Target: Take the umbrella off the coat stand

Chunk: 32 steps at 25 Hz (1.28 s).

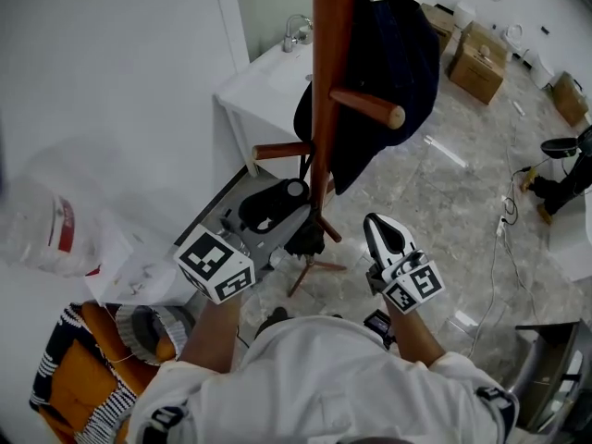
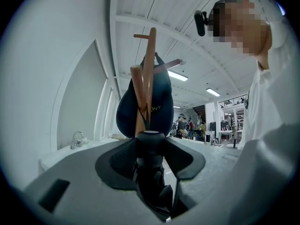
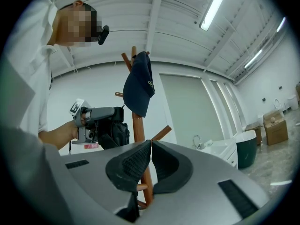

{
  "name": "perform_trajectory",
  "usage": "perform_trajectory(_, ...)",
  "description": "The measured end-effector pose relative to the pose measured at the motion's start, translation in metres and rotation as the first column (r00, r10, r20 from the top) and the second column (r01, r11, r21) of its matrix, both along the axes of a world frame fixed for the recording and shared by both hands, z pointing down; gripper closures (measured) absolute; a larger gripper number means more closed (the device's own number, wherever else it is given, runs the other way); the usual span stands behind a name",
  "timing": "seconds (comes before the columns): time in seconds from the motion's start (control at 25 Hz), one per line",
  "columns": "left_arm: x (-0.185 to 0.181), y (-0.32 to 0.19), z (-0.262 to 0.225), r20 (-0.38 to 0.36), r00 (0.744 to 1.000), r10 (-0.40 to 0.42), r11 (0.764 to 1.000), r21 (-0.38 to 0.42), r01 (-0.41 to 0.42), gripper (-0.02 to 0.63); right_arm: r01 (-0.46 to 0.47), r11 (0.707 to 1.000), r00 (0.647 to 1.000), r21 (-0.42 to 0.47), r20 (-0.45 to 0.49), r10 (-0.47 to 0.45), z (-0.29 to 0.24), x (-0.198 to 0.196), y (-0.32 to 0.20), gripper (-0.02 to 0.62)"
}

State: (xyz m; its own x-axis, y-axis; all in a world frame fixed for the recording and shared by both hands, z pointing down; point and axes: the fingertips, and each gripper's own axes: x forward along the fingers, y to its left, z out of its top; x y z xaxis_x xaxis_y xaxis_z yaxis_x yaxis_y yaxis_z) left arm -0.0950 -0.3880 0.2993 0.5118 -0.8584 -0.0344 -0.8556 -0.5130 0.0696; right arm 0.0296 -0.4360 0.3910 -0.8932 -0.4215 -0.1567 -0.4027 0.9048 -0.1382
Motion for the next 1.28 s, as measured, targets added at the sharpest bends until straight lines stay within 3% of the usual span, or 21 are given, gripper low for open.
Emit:
perform_trajectory(0.6, -0.023, 0.031, -0.066, -0.022, 1.000, -0.021, 0.989, 0.143, 0.024, 0.416, 0.063, 0.998, 0.998, 0.012, 0.029, -0.063, -0.013, -0.023, 0.005, 0.580)
perform_trajectory(1.0, -0.047, 0.058, -0.099, -0.028, 0.997, -0.072, 0.975, 0.210, 0.076, 0.416, 0.075, 0.997, 0.995, 0.025, 0.060, -0.076, -0.023, -0.034, 0.003, 0.580)
perform_trajectory(1.28, -0.076, 0.084, -0.108, -0.043, 0.987, -0.152, 0.960, 0.230, 0.158, 0.417, 0.083, 0.996, 0.993, 0.032, 0.087, -0.085, -0.032, -0.042, 0.005, 0.580)
